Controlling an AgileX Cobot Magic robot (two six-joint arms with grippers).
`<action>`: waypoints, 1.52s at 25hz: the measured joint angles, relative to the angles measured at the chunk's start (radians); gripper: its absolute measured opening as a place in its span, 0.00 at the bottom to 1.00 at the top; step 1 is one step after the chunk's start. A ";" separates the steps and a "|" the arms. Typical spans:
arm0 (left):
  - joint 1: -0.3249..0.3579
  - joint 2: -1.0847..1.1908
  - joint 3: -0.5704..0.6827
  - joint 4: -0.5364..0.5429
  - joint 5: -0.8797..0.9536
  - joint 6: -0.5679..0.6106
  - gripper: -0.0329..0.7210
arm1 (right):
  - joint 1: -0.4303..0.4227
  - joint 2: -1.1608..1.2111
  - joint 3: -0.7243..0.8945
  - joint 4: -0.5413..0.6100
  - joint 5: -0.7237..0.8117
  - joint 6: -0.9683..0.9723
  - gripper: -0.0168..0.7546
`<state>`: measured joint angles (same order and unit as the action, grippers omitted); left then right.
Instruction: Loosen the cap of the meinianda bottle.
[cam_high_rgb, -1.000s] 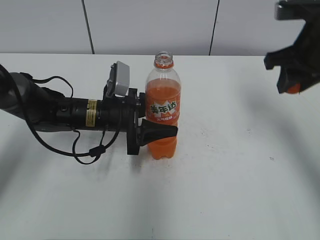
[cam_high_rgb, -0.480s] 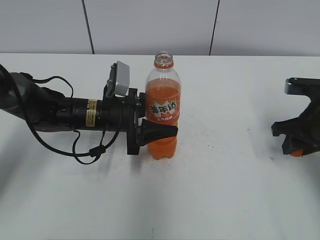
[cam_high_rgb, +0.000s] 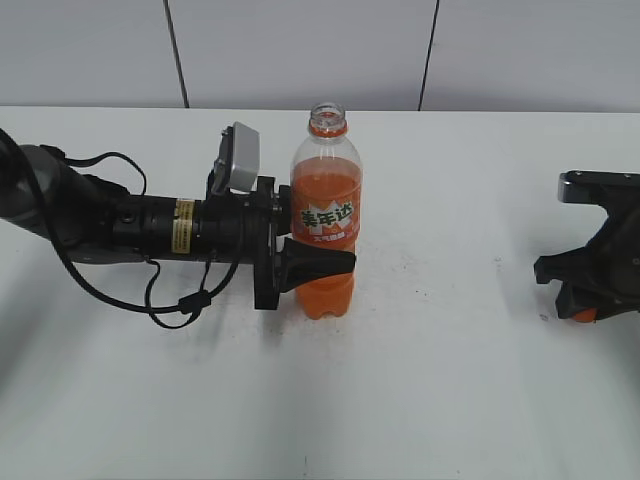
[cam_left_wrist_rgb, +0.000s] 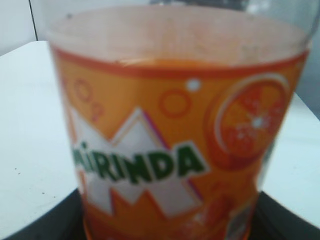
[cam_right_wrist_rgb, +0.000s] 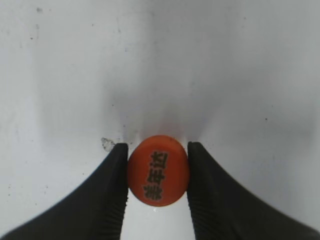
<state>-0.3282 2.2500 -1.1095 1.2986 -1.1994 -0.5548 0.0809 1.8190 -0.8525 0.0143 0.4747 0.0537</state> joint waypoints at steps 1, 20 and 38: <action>0.000 0.000 0.000 0.000 0.000 0.000 0.59 | 0.000 0.000 0.000 0.000 -0.002 0.000 0.37; 0.000 0.000 0.000 -0.009 0.000 0.000 0.59 | -0.001 -0.013 0.000 0.038 0.009 -0.001 0.63; 0.000 -0.011 0.000 -0.016 -0.002 -0.046 0.85 | -0.001 -0.166 -0.003 0.052 0.033 -0.003 0.63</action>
<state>-0.3282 2.2389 -1.1095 1.2827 -1.2016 -0.6006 0.0800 1.6535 -0.8552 0.0665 0.5077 0.0503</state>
